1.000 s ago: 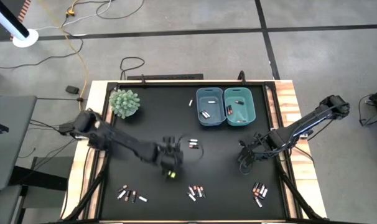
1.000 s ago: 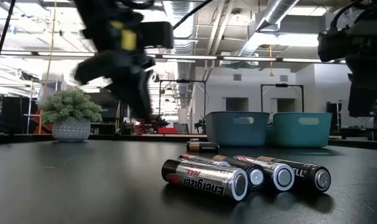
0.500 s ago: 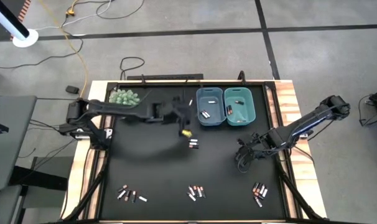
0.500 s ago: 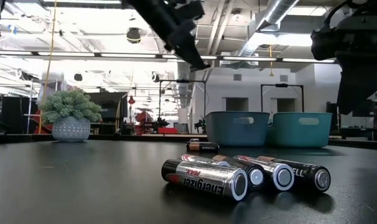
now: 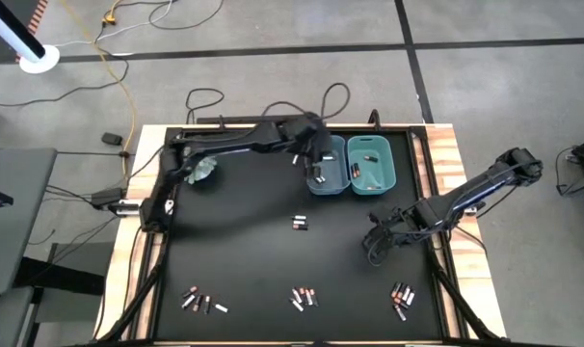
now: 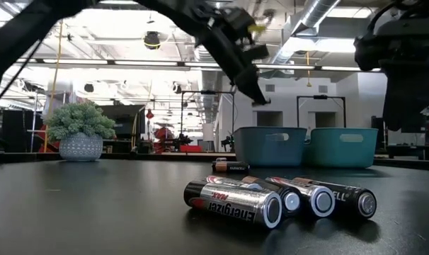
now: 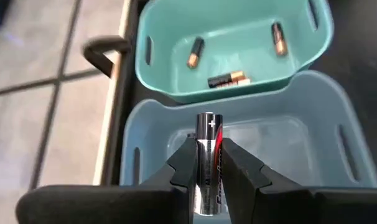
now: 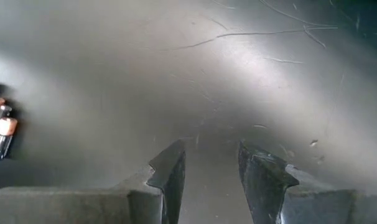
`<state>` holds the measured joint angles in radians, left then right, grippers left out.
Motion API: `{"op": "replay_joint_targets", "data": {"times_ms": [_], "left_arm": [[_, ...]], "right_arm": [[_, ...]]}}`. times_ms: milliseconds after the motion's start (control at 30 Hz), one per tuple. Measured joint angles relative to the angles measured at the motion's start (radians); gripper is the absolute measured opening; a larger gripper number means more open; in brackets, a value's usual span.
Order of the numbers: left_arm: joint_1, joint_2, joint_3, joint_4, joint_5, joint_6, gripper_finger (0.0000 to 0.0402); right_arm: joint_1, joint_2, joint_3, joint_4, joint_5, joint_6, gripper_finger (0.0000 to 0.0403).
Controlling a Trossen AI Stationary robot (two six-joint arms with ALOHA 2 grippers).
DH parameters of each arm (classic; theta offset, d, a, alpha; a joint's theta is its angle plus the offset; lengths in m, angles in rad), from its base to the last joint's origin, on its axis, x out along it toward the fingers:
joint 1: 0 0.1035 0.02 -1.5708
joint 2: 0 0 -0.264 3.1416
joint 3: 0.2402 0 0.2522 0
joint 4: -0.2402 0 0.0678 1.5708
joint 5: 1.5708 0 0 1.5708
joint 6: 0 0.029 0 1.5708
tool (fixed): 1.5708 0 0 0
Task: Sort batteries
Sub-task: Put the silver battery into the blue bin
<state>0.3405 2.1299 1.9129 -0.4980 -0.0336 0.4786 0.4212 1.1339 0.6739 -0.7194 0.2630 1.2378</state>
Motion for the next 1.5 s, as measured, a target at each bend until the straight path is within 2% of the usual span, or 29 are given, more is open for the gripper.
{"op": "replay_joint_targets", "data": {"times_ms": [200, 433, 867, 967, 1133, 1200, 1400, 1500], "left_arm": [[0.009, 0.165, 0.159, -0.132, 0.042, 0.048, 0.0048], [0.008, 0.241, 0.217, -0.201, 0.050, -0.028, 0.0054], [0.010, 0.240, 0.219, -0.172, 0.046, -0.036, 0.0148], [0.010, 0.240, 0.219, -0.142, -0.008, -0.040, 0.0164], [0.003, 0.230, 0.233, -0.131, -0.243, -0.005, 0.0168], [-0.001, 0.228, 0.266, -0.147, -0.305, 0.020, 0.0167], [0.009, 0.224, 0.422, -0.230, -0.296, -0.082, 0.0167], [0.059, 0.209, 0.437, -0.280, -0.286, -0.159, 0.0167]], "right_arm": [[-0.019, 0.000, 0.000, -0.005, 0.000, 0.053, 0.0163], [-0.032, 0.000, 0.000, -0.003, 0.000, 0.072, 0.0163], [-0.032, 0.000, 0.000, -0.005, 0.000, 0.101, 0.0163], [-0.032, 0.000, 0.000, -0.005, 0.000, 0.101, 0.0163], [-0.032, 0.000, 0.000, -0.005, 0.000, 0.100, 0.0163], [-0.032, 0.000, 0.000, -0.005, 0.000, 0.100, 0.0163], [-0.032, 0.000, 0.000, -0.002, 0.000, 0.100, 0.0163], [-0.031, 0.000, 0.000, -0.002, 0.000, 0.100, 0.0163]]}}
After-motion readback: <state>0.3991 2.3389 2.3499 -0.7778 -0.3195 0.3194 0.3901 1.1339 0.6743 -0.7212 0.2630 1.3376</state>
